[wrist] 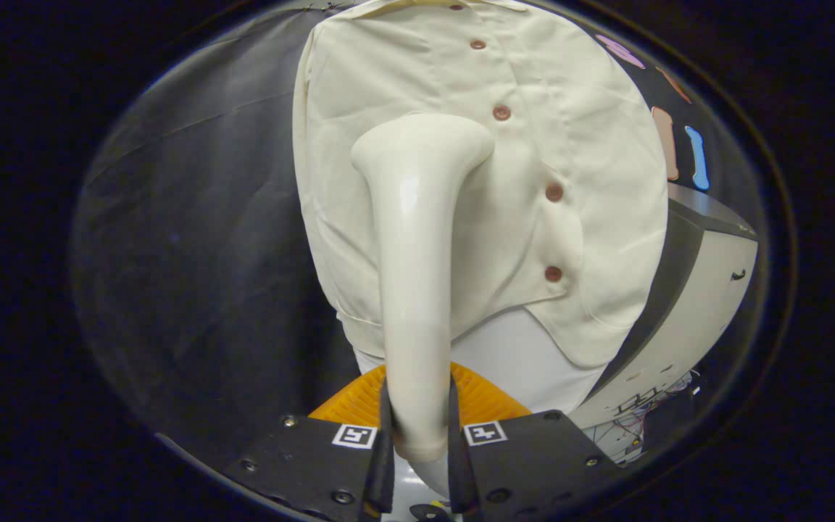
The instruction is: Iron the clothes twice with a garment steamer, once on the left side and once on the right side.
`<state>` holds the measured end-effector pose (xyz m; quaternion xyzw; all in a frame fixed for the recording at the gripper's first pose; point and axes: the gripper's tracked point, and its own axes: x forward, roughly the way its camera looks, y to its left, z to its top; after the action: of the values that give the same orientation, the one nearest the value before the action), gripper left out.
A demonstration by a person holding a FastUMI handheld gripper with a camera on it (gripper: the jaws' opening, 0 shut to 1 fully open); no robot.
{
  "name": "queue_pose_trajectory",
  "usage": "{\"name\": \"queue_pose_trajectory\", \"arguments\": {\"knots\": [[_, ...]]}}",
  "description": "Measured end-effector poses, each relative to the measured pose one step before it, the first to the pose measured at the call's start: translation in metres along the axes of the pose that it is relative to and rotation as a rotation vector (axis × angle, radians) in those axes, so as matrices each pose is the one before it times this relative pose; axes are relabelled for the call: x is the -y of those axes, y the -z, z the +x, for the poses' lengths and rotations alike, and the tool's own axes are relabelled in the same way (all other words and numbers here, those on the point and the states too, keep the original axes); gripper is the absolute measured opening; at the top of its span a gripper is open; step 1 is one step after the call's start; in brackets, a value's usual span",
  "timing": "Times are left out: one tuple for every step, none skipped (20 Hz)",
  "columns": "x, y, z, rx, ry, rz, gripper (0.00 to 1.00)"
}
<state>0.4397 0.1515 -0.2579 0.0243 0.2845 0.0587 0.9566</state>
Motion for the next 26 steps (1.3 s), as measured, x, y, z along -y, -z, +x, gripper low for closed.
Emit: {"name": "queue_pose_trajectory", "arguments": {"knots": [[0.00082,0.00743,-0.00132,-0.01543,-0.00257,0.00128,0.30],[0.00210,0.00559,-0.00184,-0.00959,0.00184,0.00024,0.30],[0.00297,0.00572,-0.00255,-0.01169,0.00456,0.00005,0.30],[0.00110,0.00362,-0.00170,-0.00876,0.00191,0.00485,0.30],[0.00110,0.00463,-0.00421,-0.00807,0.00187,0.00844,0.30],[0.00087,0.00348,-0.00518,-0.00275,-0.00057,0.00733,0.30],[0.00041,0.00216,-0.00535,-0.00230,0.00223,0.00167,0.30],[0.00121,0.00191,-0.00546,-0.00379,0.00344,-0.00174,0.30],[0.00068,0.00236,-0.00645,0.00131,0.00240,0.00114,0.30],[0.00026,-0.00043,-0.00748,0.00049,0.00060,0.00224,0.30],[0.00078,-0.00056,-0.00704,0.00204,0.00078,0.00619,0.30],[0.00081,-0.00078,-0.00885,0.00116,-0.00027,0.00316,0.30],[0.00105,-0.00437,-0.01029,0.01566,0.00332,0.00019,0.30],[0.00216,-0.00501,-0.01095,0.01458,0.00524,-0.00222,0.30],[0.00243,-0.00502,-0.01126,0.01499,0.00620,0.00067,0.30],[0.00227,-0.00707,-0.01170,0.01860,0.00623,0.00214,0.30],[0.00351,-0.00764,-0.01282,0.01746,0.00754,-0.00063,0.30],[0.00411,-0.00841,-0.01207,0.01815,0.00933,-0.00231,0.30],[0.00620,-0.00901,-0.01346,0.02171,0.01247,-0.00151,0.30],[0.00724,-0.00915,-0.01278,0.02549,0.01693,-0.00809,0.30],[0.00963,-0.00812,-0.01204,0.01820,0.02069,-0.01579,0.29],[0.01079,-0.00555,-0.01089,0.01106,0.01986,-0.01333,0.29],[0.00671,-0.00537,-0.01091,0.00666,0.01621,-0.00573,0.30],[0.00732,-0.00630,-0.00789,0.00904,0.01532,-0.00371,0.29],[0.00869,-0.00751,-0.00699,0.01084,0.01617,-0.00954,0.29],[0.00773,-0.00967,-0.00387,0.01330,0.01420,-0.01172,0.29]]}}
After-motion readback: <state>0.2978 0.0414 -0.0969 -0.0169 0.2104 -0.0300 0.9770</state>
